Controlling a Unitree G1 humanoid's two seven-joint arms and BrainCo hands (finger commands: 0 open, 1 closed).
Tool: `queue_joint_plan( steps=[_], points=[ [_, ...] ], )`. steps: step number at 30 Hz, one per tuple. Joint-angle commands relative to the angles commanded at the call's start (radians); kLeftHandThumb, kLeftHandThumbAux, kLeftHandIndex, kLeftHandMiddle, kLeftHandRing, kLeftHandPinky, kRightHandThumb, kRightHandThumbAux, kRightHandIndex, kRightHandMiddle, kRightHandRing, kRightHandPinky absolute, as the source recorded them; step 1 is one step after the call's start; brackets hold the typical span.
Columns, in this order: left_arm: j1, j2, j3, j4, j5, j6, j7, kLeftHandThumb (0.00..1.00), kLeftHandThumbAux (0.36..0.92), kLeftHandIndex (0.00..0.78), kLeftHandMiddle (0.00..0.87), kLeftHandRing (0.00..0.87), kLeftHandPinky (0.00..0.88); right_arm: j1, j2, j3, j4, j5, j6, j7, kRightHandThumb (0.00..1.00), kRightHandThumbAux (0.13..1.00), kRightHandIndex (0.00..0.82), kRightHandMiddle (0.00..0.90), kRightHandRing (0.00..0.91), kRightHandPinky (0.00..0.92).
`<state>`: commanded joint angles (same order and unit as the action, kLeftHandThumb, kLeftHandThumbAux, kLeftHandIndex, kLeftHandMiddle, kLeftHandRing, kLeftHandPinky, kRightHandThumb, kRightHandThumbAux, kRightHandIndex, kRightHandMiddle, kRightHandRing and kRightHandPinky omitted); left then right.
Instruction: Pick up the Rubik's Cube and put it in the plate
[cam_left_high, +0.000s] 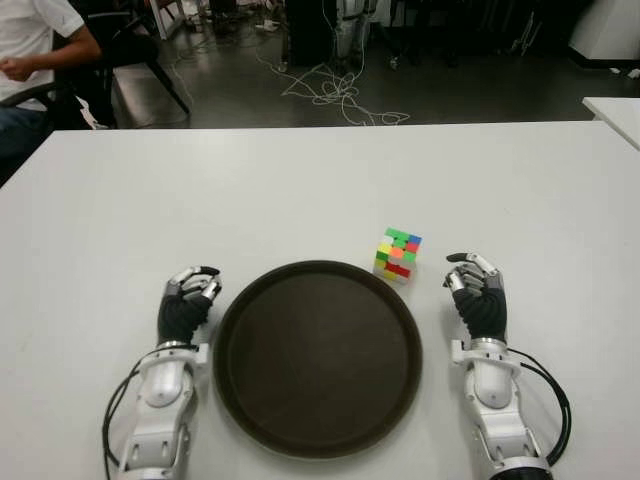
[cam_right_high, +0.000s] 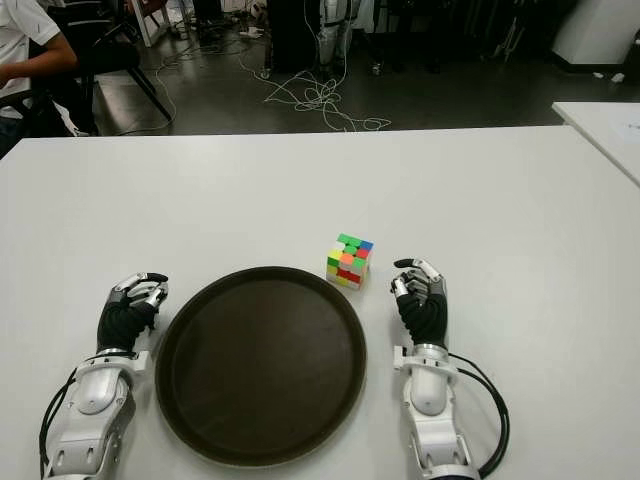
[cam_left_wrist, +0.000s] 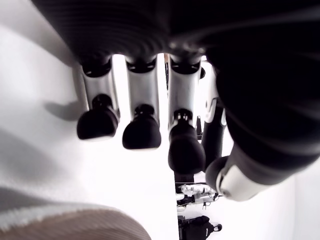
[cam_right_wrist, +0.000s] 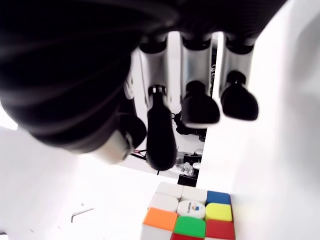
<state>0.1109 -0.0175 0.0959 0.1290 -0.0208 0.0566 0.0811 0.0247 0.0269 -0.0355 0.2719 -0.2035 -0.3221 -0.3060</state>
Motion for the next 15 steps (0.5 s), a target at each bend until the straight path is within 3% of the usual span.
queue_joint_plan(
  steps=[7, 9, 11, 14, 15],
  points=[
    [-0.001, 0.003, -0.003, 0.001, 0.002, 0.000, -0.001, 0.710, 0.704, 0.444, 0.809, 0.816, 0.808, -0.003, -0.024, 0.014, -0.034, -0.017, 0.032, 0.023, 0.680, 0.730, 0.434, 0.748, 0.762, 0.758],
    [-0.003, 0.005, -0.004, 0.003, 0.007, -0.002, 0.001, 0.710, 0.704, 0.444, 0.808, 0.815, 0.807, -0.005, -0.037, 0.022, -0.049, -0.040, 0.044, 0.023, 0.678, 0.731, 0.430, 0.681, 0.701, 0.691],
    [-0.004, 0.006, -0.005, 0.004, 0.010, -0.002, 0.002, 0.710, 0.704, 0.444, 0.808, 0.816, 0.807, -0.005, -0.050, 0.031, -0.064, -0.072, 0.053, 0.017, 0.673, 0.733, 0.421, 0.562, 0.591, 0.568],
    [-0.004, 0.007, -0.007, 0.003, 0.013, 0.001, 0.003, 0.711, 0.704, 0.444, 0.809, 0.815, 0.806, 0.000, -0.069, 0.050, -0.097, -0.127, 0.064, 0.008, 0.241, 0.762, 0.312, 0.400, 0.417, 0.368],
    [-0.004, 0.007, -0.007, 0.003, 0.013, 0.002, 0.004, 0.711, 0.703, 0.444, 0.808, 0.815, 0.805, 0.001, -0.072, 0.053, -0.105, -0.138, 0.067, 0.007, 0.156, 0.778, 0.274, 0.352, 0.364, 0.311]
  ],
)
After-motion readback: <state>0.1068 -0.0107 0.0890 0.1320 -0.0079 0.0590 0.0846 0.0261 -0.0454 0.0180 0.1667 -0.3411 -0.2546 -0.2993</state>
